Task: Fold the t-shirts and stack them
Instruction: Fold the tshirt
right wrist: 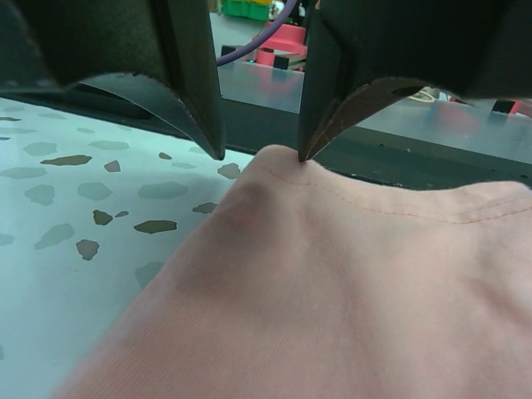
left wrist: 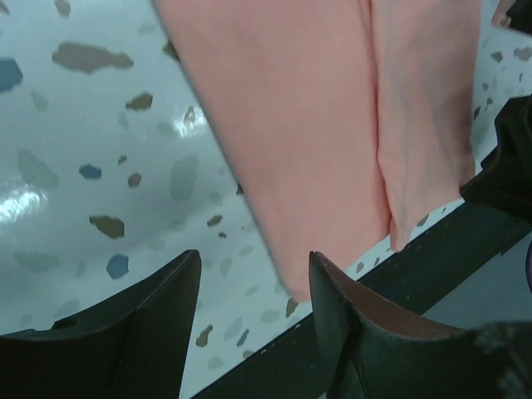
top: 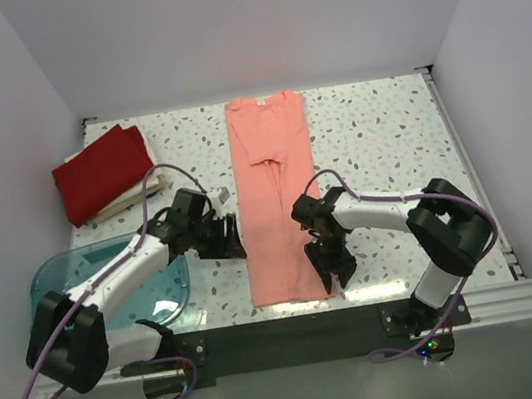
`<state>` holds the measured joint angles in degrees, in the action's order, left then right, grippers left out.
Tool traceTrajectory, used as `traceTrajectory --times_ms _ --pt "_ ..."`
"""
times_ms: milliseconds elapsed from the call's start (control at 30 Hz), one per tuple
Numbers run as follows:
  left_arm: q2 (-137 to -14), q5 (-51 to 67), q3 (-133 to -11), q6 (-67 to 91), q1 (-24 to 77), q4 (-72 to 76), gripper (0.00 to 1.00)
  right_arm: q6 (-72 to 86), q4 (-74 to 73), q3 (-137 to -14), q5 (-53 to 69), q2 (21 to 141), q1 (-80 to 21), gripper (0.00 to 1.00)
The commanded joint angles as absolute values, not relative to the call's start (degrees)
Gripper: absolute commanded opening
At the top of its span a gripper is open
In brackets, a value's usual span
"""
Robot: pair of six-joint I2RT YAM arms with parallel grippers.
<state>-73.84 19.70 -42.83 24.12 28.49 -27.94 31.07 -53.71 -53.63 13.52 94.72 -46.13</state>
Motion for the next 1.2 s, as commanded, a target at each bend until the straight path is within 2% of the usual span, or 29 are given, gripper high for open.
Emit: traceTrajectory --times_ms 0,200,400,900,1067,1167 --pt "-68.1 20.1 -38.3 27.4 29.0 -33.0 0.60 31.7 -51.2 -52.2 15.9 95.5 -46.4 0.43" --pt "-65.6 23.5 -33.5 32.0 32.6 -31.1 0.60 31.3 -50.0 -51.9 14.9 95.7 -46.5 0.35" --pt "-69.2 26.8 -32.3 33.9 36.6 -27.9 0.62 31.5 -49.8 -51.0 14.7 95.7 -46.4 0.28" --pt "-78.6 27.9 -30.7 34.0 41.6 -24.0 0.63 31.7 -49.5 -50.6 15.1 95.1 -46.4 0.23" --pt "-80.1 26.0 -30.1 33.7 41.7 -23.6 0.57 31.8 -49.6 -50.4 15.2 94.9 -46.4 0.20" --pt "-81.6 24.8 -29.4 33.5 41.7 -22.8 0.44 31.8 -50.0 -50.4 15.2 94.6 -46.4 0.18"
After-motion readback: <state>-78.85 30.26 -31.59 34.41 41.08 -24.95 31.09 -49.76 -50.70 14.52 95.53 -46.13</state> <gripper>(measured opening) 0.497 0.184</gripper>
